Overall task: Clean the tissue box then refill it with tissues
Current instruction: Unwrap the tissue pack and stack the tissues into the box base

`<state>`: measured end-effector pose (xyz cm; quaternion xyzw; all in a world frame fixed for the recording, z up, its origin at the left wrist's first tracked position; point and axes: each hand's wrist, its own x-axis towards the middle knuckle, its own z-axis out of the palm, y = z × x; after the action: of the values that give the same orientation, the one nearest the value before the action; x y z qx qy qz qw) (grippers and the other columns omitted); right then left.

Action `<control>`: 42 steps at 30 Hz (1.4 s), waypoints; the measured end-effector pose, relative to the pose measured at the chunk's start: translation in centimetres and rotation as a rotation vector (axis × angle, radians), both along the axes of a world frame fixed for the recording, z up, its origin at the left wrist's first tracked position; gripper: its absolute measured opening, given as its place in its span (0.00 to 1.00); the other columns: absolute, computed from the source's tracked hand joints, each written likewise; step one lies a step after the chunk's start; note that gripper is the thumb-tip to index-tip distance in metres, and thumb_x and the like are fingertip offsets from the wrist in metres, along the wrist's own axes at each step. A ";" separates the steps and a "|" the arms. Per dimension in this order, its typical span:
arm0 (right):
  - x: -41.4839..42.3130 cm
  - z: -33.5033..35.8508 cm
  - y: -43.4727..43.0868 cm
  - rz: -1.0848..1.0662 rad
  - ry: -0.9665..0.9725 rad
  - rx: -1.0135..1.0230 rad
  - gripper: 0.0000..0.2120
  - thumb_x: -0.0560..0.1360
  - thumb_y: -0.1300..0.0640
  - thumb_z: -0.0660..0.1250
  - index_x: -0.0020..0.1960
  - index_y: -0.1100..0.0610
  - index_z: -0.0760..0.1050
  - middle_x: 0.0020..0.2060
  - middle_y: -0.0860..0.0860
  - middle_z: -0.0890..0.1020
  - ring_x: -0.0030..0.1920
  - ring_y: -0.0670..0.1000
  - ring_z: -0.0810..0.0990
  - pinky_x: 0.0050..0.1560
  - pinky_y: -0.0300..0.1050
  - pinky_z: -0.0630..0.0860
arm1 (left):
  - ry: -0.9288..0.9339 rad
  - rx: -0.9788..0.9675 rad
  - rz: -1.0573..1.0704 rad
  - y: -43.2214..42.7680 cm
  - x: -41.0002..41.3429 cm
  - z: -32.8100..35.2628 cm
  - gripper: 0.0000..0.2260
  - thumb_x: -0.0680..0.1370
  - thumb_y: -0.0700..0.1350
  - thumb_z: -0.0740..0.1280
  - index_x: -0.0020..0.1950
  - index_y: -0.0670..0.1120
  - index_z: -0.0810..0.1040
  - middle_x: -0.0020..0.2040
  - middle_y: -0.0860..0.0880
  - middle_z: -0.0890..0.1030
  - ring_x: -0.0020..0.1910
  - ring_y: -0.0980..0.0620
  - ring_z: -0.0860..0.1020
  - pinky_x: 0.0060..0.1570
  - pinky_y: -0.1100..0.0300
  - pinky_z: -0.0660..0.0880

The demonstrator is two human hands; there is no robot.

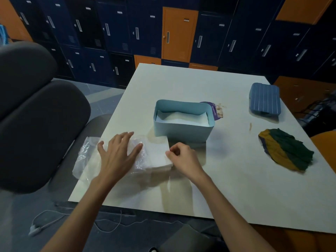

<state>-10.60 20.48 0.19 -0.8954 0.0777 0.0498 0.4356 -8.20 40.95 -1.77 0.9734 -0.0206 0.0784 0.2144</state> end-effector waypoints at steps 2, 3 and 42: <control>-0.2 0.0 0.3 -0.004 -0.028 0.008 0.08 0.76 0.54 0.67 0.52 0.57 0.78 0.43 0.47 0.80 0.44 0.46 0.77 0.40 0.34 0.72 | 0.022 0.009 0.000 -0.1 -0.1 -0.7 0.24 0.80 0.62 0.56 0.73 0.52 0.68 0.73 0.50 0.70 0.74 0.47 0.65 0.71 0.37 0.47; -0.2 0.0 0.5 -0.002 -0.046 0.003 0.07 0.76 0.54 0.67 0.51 0.57 0.78 0.43 0.48 0.81 0.44 0.47 0.78 0.43 0.37 0.75 | 0.030 0.018 -0.006 -0.1 -0.2 -0.9 0.26 0.80 0.64 0.53 0.73 0.52 0.68 0.73 0.50 0.70 0.74 0.47 0.64 0.71 0.37 0.46; 1.3 2.8 -5.0 -0.218 0.290 0.666 0.11 0.72 0.59 0.72 0.54 0.57 0.78 0.47 0.54 0.84 0.44 0.52 0.81 0.43 0.45 0.76 | 0.103 0.219 -0.394 0.3 0.3 -0.7 0.54 0.58 0.79 0.56 0.78 0.61 0.38 0.78 0.52 0.54 0.77 0.48 0.54 0.69 0.28 0.42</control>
<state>-9.26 15.47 3.02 -0.6748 0.2132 0.1520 0.6900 -7.90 41.26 -2.52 0.9707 -0.2076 -0.0176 0.1194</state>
